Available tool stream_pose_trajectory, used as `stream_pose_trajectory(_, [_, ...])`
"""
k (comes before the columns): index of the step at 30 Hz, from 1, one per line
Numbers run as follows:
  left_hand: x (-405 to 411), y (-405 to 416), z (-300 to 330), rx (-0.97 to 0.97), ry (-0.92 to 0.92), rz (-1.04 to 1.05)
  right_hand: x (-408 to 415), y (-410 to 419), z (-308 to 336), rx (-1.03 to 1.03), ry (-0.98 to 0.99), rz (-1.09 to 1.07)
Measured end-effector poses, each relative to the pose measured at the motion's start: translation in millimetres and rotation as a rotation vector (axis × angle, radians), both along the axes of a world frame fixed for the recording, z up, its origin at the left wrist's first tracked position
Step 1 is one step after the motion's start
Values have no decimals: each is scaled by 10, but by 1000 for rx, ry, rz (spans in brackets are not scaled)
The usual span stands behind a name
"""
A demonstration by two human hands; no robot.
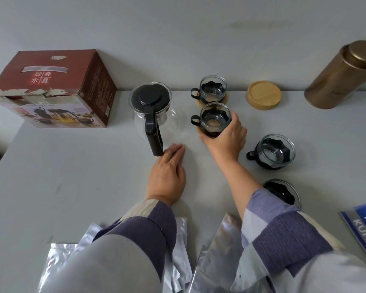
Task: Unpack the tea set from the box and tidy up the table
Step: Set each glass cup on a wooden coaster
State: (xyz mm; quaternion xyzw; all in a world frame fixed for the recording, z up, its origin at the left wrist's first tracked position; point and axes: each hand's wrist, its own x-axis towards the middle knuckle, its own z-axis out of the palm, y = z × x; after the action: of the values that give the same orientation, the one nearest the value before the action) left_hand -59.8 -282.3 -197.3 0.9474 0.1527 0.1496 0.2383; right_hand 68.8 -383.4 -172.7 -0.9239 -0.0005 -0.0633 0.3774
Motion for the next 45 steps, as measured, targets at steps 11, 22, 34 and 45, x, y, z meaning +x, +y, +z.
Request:
stream_pose_trajectory(11, [0, -8, 16, 11, -11, -14, -283, -87, 126, 30, 101, 56])
stream_pose_trajectory(22, [56, -532, 183, 254, 13, -192, 95, -835, 1052, 324, 282, 251])
stream_pose_trajectory(34, [230, -744, -9, 67, 75, -299, 1174, -1275, 471, -139, 314, 110])
stream_pose_trajectory(45, [264, -743, 19, 18, 62, -288, 1576, -1041, 157, -208, 242, 4])
